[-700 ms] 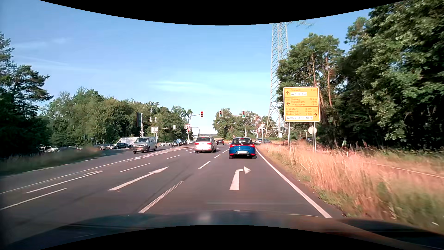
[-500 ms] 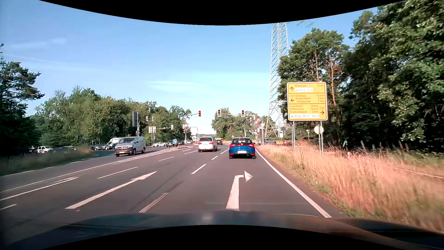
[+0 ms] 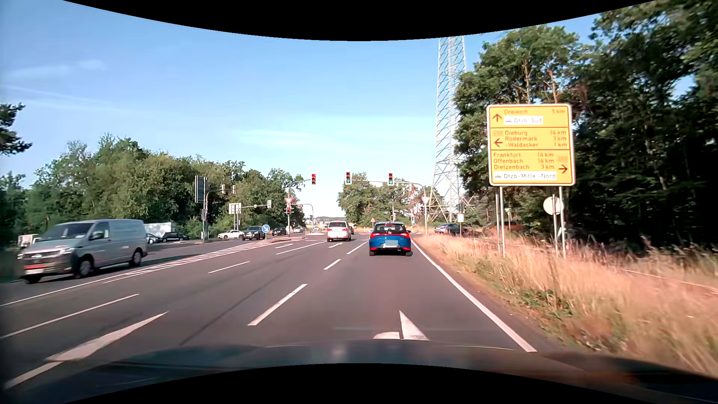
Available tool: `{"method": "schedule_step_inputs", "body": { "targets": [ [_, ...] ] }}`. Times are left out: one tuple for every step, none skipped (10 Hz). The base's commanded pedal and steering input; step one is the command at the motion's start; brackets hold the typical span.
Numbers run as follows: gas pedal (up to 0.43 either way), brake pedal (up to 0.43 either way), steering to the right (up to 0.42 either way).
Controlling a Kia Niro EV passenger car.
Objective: Follow the waypoints while adhering to traffic rules and regulations
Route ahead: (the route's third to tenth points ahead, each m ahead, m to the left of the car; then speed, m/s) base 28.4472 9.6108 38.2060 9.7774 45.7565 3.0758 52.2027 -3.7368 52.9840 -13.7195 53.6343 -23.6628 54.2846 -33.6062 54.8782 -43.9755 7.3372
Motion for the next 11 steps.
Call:
{"method": "schedule_step_inputs", "body": {
  "targets": [
    [0.0, 0.0, 0.006],
    [0.0, 0.0, 0.006],
    [0.0, 0.0, 0.006],
    [0.0, 0.0, 0.006],
    [0.0, 0.0, 0.006],
    [0.0, 0.0, 0.005],
    [0.0, 0.0, 0.005],
    [0.0, 0.0, 0.004],
    [0.0, 0.0, 0.004],
    [0.0, 0.0, 0.004],
    [0.0, 0.0, 0.004]
  ]
}}
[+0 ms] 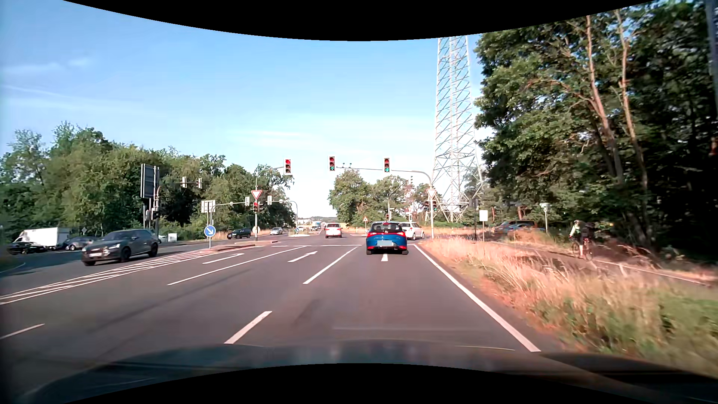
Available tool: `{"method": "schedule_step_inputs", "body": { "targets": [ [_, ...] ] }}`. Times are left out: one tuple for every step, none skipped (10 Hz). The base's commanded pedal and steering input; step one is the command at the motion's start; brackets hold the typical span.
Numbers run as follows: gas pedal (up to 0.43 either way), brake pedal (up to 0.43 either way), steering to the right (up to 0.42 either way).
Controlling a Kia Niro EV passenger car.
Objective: Follow the waypoints while adhering to traffic rules and regulations
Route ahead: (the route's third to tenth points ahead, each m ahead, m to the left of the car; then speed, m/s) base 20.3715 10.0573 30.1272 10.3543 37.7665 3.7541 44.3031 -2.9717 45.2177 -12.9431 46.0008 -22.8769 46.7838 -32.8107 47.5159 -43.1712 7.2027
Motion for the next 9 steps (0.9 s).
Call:
{"method": "schedule_step_inputs", "body": {
  "targets": [
    [0.0, 0.0, 0.003],
    [0.0, 0.0, 0.002],
    [0.0, 0.0, 0.002],
    [0.0, 0.0, 0.002],
    [0.0, 0.0, 0.0],
    [0.0, 0.0, 0.0],
    [0.0, 0.0, 0.0],
    [0.0, 0.0, 0.0],
    [0.0, 0.0, 0.0]
  ]
}}
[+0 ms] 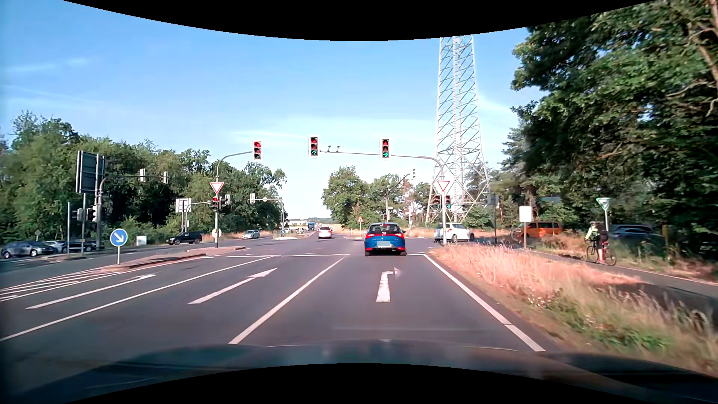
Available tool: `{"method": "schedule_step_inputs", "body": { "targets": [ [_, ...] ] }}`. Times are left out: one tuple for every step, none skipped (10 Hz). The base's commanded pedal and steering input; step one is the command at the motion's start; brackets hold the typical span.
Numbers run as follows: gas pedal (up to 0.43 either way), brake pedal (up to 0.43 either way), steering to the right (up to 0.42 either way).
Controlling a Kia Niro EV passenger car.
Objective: Follow the waypoints while adhering to traffic rules and regulations
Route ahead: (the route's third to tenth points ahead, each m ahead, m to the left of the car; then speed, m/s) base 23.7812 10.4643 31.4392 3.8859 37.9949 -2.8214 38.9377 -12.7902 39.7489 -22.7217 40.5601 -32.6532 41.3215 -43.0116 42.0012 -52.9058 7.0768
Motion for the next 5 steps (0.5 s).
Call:
{"method": "schedule_step_inputs", "body": {
  "targets": [
    [0.0, 0.0, 0.0],
    [0.0, 0.0, 0.0],
    [0.0, 0.0, 0.0],
    [0.0, 0.0, -0.001],
    [0.0, 0.0, -0.002]
  ]
}}
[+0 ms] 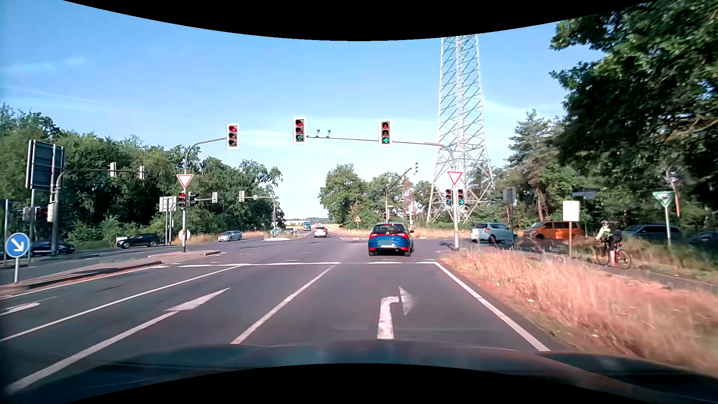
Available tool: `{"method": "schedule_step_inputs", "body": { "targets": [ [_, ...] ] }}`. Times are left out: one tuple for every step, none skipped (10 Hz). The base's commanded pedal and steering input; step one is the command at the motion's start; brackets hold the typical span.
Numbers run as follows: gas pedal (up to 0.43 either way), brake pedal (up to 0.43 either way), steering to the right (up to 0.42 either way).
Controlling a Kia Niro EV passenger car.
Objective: Follow the waypoints while adhering to traffic rules and regulations
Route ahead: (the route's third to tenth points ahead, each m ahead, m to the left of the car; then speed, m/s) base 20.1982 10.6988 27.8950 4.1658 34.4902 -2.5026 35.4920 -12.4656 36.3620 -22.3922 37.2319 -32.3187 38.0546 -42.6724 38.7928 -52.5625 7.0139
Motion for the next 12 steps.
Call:
{"method": "schedule_step_inputs", "body": {
  "targets": [
    [0.0, 0.0, -0.003],
    [0.0, 0.0, -0.003],
    [0.0, 0.0, -0.003],
    [0.0, 0.0, -0.003],
    [0.0, 0.0, -0.003],
    [0.0, 0.0, -0.003],
    [0.0, 0.0, -0.003],
    [0.0, 0.0, -0.003],
    [0.0, 0.0, -0.002],
    [0.0, 0.0, -0.002],
    [0.0, 0.0, -0.001],
    [0.0, 0.0, 0.002]
  ]
}}
